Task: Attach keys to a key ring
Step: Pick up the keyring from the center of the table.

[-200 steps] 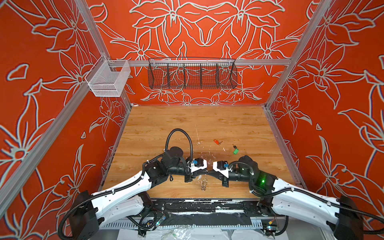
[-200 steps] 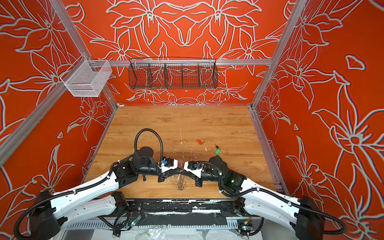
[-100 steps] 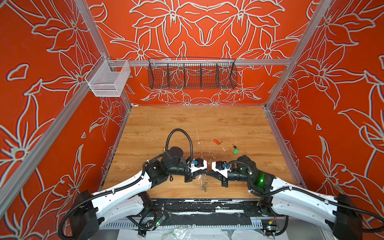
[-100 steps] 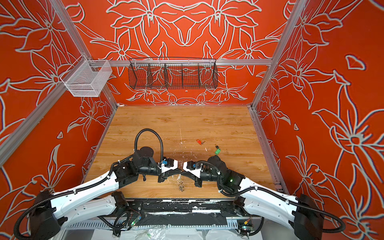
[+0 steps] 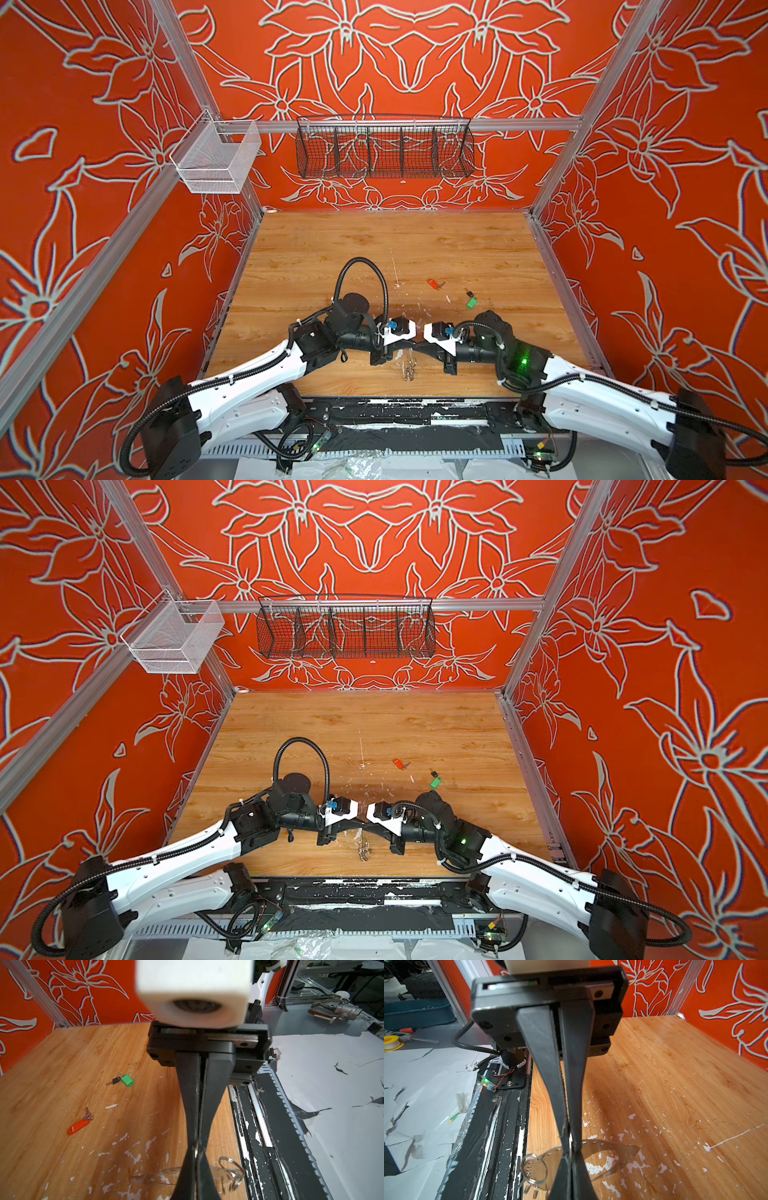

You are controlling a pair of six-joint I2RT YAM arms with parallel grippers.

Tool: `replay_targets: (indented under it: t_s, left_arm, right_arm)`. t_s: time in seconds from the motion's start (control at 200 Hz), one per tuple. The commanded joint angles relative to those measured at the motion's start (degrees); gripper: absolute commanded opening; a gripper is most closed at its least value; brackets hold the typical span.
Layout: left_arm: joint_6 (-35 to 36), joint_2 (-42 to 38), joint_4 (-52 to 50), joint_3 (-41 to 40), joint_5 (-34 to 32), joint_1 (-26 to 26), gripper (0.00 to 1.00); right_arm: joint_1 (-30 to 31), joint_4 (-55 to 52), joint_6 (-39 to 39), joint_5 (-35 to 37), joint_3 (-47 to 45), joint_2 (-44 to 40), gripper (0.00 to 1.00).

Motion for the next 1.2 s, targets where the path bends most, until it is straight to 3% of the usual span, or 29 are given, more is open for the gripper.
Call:
replay_targets:
  t_s: [0.0, 0.155, 0.28, 0.425, 0.53, 0.861, 1.011, 1.191]
  left_arm:
    - [0.6, 0.7, -0.3, 1.0, 0.5, -0.2, 0.00]
    - [-0.2, 0.6, 0.7, 0.6, -0.4, -0.2, 0.00]
    - [-5.0, -0.1, 4.4, -0.6, -5.0, 0.3, 0.00]
    - [-10.7, -3.5, 11.4, -4.0, -6.4, 2.1, 0.00]
    - [-12.1, -6.4, 13.8, -6.2, -9.5, 2.4, 0.00]
    - [-15.7, -14.5, 22.8, -14.1, -22.6, 2.4, 0.00]
    - [-19.8, -13.2, 23.6, -13.3, -30.7, 2.3, 0.00]
    - [-22.0, -10.6, 23.9, -12.4, -35.5, 2.3, 0.00]
  right_arm:
    - [0.3, 2.5, -0.5, -1.4, 0.7, -0.7, 0.00]
    - [0.3, 2.5, -0.4, -0.9, 0.8, -0.4, 0.00]
    - [0.3, 2.8, -0.7, 3.8, -0.3, -1.3, 0.41]
    - [0.2, 4.7, -1.4, 11.2, -3.7, -4.0, 0.53]
    - [0.1, 5.6, -1.5, 13.1, -4.8, -5.4, 0.53]
    - [-2.4, 11.4, 4.3, 28.4, -6.5, -6.1, 0.57]
    - [-6.8, 11.4, 9.6, 30.6, -4.5, -2.2, 0.58]
    - [-15.7, 9.1, 19.6, 32.4, -0.6, 5.8, 0.61]
